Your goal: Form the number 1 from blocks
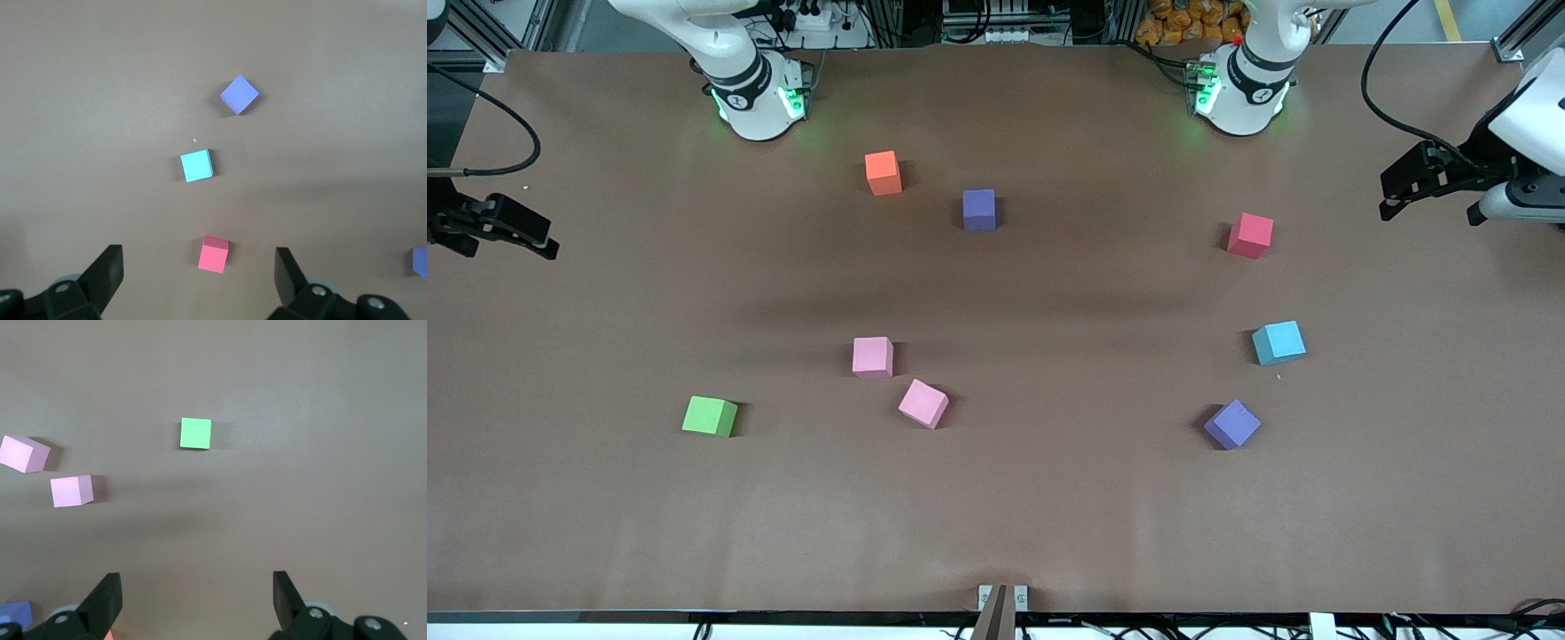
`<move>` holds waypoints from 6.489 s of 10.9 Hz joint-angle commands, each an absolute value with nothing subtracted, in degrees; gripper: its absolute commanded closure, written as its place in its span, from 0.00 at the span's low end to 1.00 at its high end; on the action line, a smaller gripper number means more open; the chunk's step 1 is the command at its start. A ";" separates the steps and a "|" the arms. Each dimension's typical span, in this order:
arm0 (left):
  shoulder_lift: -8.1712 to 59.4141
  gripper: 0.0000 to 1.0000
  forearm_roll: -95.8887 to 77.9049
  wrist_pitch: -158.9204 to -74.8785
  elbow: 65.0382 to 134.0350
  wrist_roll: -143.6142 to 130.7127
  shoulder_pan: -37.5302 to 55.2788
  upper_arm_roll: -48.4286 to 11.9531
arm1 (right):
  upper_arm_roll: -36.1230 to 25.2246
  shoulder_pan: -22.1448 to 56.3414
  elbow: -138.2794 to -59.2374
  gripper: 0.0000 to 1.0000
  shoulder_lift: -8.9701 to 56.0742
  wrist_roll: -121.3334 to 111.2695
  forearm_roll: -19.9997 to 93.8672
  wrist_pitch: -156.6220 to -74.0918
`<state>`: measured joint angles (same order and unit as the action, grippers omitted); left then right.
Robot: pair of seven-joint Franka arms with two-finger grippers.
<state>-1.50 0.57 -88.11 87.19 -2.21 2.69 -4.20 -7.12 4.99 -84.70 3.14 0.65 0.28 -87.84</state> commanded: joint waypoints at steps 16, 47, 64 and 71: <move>9.67 0.00 1.14 -101.12 97.53 -8.26 -0.53 -4.48 | -6.33 5.27 -84.55 0.00 2.90 1.58 0.00 -86.48; 26.54 0.00 0.00 -130.59 106.52 -67.74 55.95 -5.27 | -7.29 5.54 -84.90 0.00 44.38 7.38 7.29 -123.04; 28.12 0.00 1.58 -129.11 105.29 -70.05 59.15 -4.83 | -8.09 9.39 -98.23 0.45 25.87 7.47 7.82 -123.75; 33.13 0.00 1.58 -136.75 104.85 -70.84 59.59 -4.83 | -8.00 11.95 -107.66 0.45 19.07 18.69 8.44 -123.66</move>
